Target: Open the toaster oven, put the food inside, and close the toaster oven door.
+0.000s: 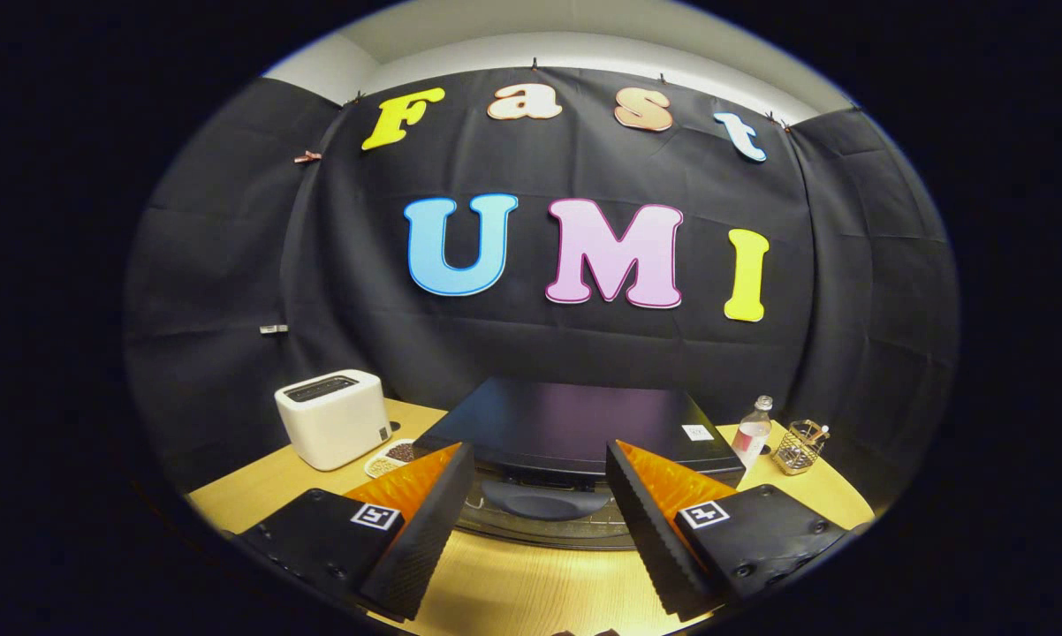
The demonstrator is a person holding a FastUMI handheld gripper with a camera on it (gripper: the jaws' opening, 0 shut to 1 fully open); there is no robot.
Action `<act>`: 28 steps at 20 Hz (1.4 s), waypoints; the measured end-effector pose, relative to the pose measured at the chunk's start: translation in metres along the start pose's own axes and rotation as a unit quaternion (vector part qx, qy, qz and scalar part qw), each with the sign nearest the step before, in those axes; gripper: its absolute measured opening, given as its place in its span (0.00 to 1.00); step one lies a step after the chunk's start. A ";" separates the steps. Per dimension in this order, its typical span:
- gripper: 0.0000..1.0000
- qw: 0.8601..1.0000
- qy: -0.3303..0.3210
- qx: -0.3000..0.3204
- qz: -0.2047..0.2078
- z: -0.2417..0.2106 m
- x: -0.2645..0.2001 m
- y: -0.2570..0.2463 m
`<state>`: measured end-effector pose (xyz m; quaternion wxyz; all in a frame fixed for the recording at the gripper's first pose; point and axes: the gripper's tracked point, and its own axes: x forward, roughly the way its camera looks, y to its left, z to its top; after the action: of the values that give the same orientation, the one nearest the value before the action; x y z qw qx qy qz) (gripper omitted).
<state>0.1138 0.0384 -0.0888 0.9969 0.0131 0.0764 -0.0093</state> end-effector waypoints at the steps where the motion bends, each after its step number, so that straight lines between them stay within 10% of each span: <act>1: 0.99 1.000 0.004 0.003 -0.003 -0.004 0.008 0.001; 9: 0.99 0.997 0.061 0.014 -0.043 -0.053 0.062 -0.008; 28: 1.00 0.993 0.101 0.026 -0.047 -0.075 0.024 0.001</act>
<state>0.1263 0.0408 -0.1666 0.9819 0.0364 0.1769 -0.0565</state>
